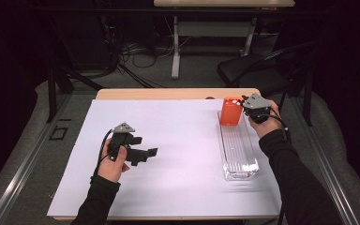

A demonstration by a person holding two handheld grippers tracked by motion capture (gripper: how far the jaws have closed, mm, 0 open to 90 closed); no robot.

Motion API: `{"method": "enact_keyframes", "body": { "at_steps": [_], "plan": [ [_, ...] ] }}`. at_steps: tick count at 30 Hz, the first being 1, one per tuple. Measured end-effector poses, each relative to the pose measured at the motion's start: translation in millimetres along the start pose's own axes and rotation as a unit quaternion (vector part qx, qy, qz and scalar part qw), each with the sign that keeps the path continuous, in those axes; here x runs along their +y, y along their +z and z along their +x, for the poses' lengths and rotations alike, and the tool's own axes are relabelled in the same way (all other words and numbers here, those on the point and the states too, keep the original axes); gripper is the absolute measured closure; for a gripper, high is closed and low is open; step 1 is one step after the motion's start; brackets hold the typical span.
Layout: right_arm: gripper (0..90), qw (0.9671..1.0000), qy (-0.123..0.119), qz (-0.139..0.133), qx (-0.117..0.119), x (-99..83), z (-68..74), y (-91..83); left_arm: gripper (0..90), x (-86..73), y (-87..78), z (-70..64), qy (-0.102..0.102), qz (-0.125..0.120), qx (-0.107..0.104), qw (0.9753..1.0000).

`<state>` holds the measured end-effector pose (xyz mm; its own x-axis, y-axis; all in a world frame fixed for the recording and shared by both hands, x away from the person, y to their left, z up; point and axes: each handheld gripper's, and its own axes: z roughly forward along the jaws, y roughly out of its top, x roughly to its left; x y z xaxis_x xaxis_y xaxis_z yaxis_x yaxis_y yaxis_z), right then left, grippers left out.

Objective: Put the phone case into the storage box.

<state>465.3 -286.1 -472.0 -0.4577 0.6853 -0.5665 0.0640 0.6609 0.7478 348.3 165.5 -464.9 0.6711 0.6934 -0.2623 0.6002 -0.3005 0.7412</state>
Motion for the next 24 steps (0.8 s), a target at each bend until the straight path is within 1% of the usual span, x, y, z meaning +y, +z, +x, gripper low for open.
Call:
{"method": "enact_keyframes", "body": {
  "at_steps": [4,11,14,17,19,21,24],
  "plan": [
    [74.8,1.0,0.0,0.004,0.0,-0.2,-0.6,1.2,16.6,-0.1,-0.1,0.2,0.0,0.0,0.001,1.0],
    [68.9,0.9999,0.0,0.01,0.0,-0.1,0.8,2.5,16.6,-0.1,0.3,0.2,-0.002,0.001,-0.001,1.0],
    [66.1,0.9999,0.006,0.016,0.001,-0.8,1.5,3.0,16.6,0.0,-0.3,0.3,-0.001,0.001,-0.001,1.0],
    [63.2,0.9998,0.011,0.017,-0.002,-0.8,0.9,3.3,16.6,-0.1,-0.4,0.5,-0.001,0.0,-0.001,1.0],
    [61.7,0.9997,0.019,0.017,-0.003,-0.4,0.8,2.8,16.6,-0.1,-0.3,0.3,-0.001,0.001,0.0,1.0],
    [60.0,0.9997,0.02,0.015,-0.007,-0.3,0.2,2.6,16.6,0.0,-0.2,0.3,0.0,0.001,-0.001,1.0],
    [56.4,0.9995,0.026,0.018,-0.007,-0.4,-0.5,1.7,16.6,-0.1,-0.3,0.2,0.0,0.001,0.0,1.0]
  ]
}}
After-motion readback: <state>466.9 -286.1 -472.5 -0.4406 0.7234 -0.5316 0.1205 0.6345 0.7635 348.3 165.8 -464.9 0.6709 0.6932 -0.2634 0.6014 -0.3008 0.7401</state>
